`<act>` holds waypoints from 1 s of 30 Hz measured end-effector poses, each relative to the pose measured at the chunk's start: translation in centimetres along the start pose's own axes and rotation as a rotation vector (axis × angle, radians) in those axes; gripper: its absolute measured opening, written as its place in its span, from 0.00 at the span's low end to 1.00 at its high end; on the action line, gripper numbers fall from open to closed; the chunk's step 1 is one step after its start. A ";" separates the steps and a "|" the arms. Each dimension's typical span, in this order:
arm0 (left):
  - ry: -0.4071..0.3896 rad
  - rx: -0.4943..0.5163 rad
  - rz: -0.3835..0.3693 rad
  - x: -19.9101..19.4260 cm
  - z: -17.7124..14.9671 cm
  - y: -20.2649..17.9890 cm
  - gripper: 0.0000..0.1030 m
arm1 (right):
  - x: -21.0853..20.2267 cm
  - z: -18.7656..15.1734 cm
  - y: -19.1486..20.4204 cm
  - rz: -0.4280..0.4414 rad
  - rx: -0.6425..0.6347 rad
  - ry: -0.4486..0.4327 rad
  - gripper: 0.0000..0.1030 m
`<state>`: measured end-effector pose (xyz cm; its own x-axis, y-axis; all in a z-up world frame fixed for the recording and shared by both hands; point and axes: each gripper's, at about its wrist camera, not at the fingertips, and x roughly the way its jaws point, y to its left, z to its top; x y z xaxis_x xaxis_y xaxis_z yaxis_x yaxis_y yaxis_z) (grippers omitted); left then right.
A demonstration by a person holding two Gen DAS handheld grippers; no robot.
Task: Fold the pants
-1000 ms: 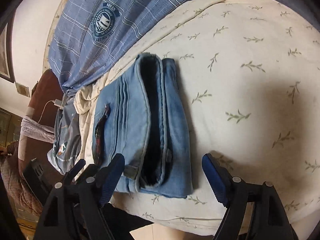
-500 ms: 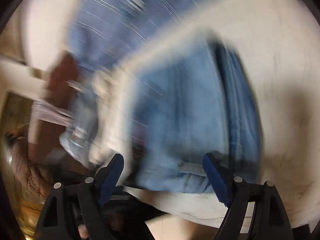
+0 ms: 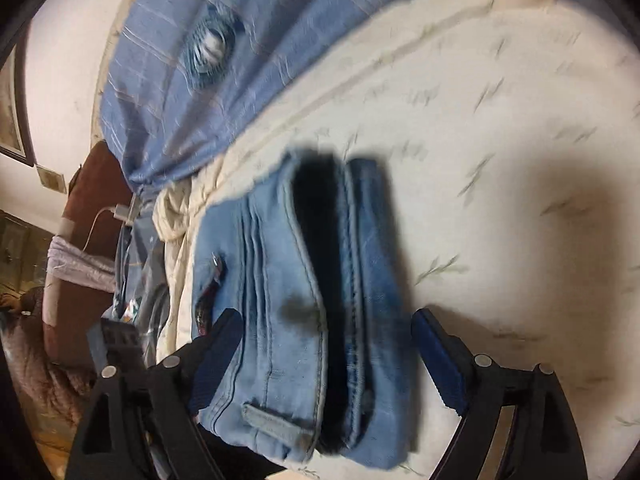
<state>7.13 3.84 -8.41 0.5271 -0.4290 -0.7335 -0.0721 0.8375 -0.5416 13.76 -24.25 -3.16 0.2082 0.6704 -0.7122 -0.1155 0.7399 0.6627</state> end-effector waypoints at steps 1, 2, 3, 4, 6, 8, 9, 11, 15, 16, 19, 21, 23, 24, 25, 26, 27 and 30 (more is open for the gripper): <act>-0.004 0.005 0.014 -0.1 -0.1 -0.4 0.43 | 0.3 -0.1 0.7 -0.042 -0.034 0.006 0.77; -0.009 0.029 0.040 -0.2 0.0 -1.2 0.36 | 0.6 -0.3 1.4 -0.058 -0.051 0.028 0.47; -0.024 0.063 0.068 -0.4 0.0 -2.0 0.34 | 0.5 -0.4 2.0 -0.086 -0.071 0.030 0.40; -0.046 0.089 0.091 -0.8 -0.1 -2.8 0.31 | 0.2 -0.4 2.5 -0.102 -0.091 0.028 0.36; -0.079 0.109 0.106 -1.6 0.1 -3.5 0.29 | -1.0 -0.5 3.6 -0.113 -0.123 0.002 0.26; -0.142 0.182 0.136 -3.2 0.3 -5.4 0.29 | -2.6 -0.6 5.7 -0.132 -0.177 -0.054 0.25; -0.180 0.202 0.142 -4.2 0.9 -6.0 0.29 | -3.5 -0.3 7.0 -0.132 -0.208 -0.084 0.25; -0.249 0.221 0.134 -6.4 2.4 -7.0 0.29 | -5.0 0.6 9.0 -0.118 -0.240 -0.119 0.25; -0.306 0.226 0.136 -8.9 5.5 -7.2 0.30 | -6.7 3.6 12.4 -0.069 -0.275 -0.179 0.25; -0.310 0.217 0.144 -8.9 6.2 -7.0 0.30 | -6.7 4.2 12.9 -0.061 -0.281 -0.184 0.25; -0.306 0.205 0.172 -8.0 6.8 -5.9 0.31 | -5.4 5.7 13.5 -0.049 -0.287 -0.180 0.25; -0.288 0.181 0.189 -7.2 7.0 -4.1 0.32 | -3.6 6.0 13.0 -0.033 -0.277 -0.164 0.25; -0.258 0.150 0.203 -5.9 6.6 -1.9 0.38 | -1.6 5.7 12.6 -0.031 -0.265 -0.144 0.25; -0.237 0.135 0.218 -4.8 6.5 -0.8 0.41 | 0.0 5.4 12.0 -0.039 -0.263 -0.133 0.25; -0.210 0.120 0.253 -3.4 6.2 0.3 0.49 | 1.0 5.3 11.2 -0.048 -0.246 -0.120 0.28; -0.178 0.108 0.299 -2.2 5.6 1.2 0.61 | 2.6 5.1 10.1 -0.065 -0.213 -0.097 0.29; -0.151 0.098 0.346 -1.3 5.2 2.0 0.67 | 4.3 4.7 9.0 -0.100 -0.190 -0.053 0.37; -0.226 0.107 0.357 -2.8 3.5 2.1 0.80 | 5.6 3.0 7.8 -0.185 -0.218 -0.046 0.64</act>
<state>8.49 7.95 -6.08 0.6579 -0.0310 -0.7524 -0.2019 0.9553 -0.2159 16.97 -14.88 -1.28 0.2882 0.5230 -0.8021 -0.2763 0.8474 0.4533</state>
